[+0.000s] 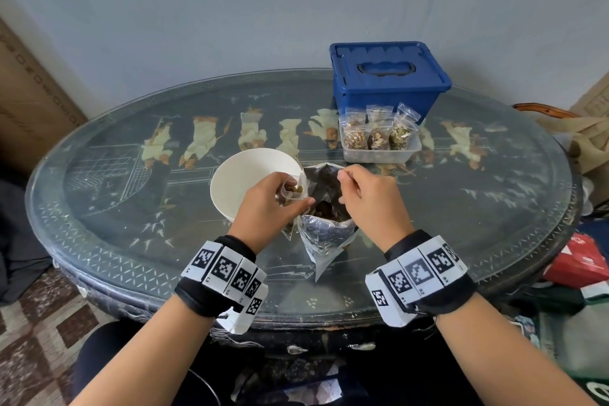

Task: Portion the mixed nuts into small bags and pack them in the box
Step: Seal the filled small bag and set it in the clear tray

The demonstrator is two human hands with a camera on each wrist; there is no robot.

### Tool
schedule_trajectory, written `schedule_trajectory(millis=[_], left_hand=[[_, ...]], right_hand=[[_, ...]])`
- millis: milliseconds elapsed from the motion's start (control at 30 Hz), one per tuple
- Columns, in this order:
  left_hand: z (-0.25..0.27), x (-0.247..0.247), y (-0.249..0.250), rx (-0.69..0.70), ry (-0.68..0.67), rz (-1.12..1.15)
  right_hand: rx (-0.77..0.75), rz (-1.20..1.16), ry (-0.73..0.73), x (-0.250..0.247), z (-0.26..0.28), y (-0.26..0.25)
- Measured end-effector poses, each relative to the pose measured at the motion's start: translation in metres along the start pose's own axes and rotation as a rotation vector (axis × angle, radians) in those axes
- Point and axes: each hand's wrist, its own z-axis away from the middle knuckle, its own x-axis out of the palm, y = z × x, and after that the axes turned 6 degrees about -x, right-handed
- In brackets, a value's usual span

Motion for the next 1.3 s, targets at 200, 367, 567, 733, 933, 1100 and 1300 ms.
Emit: schedule_trajectory(millis=[200, 367, 567, 733, 933, 1100, 1300], left_hand=[[0.001, -0.001, 0.000, -0.013, -0.007, 0.005], [0.001, -0.002, 0.001, -0.011, -0.009, 0.005], [-0.001, -0.008, 0.001, -0.018, -0.006, 0.008], [-0.007, -0.013, 0.005, 0.012, -0.004, -0.041], [-0.010, -0.014, 0.015, 0.085, -0.078, -0.174], [-0.013, -0.014, 0.022, 0.119, -0.091, -0.218], [-0.013, -0.012, 0.024, 0.118, -0.097, -0.181]], right_hand=[[0.266, -0.169, 0.080, -0.010, -0.004, -0.001], [0.444, -0.328, 0.160, -0.025, -0.005, 0.001], [0.560, -0.489, 0.262, -0.040, -0.005, 0.013], [0.523, -0.481, 0.361, -0.058, -0.010, 0.017], [0.417, -0.481, 0.469, -0.082, -0.025, 0.007], [0.319, -0.491, 0.465, -0.084, -0.032, -0.012], [0.062, -0.342, 0.404, -0.070, -0.030, -0.028]])
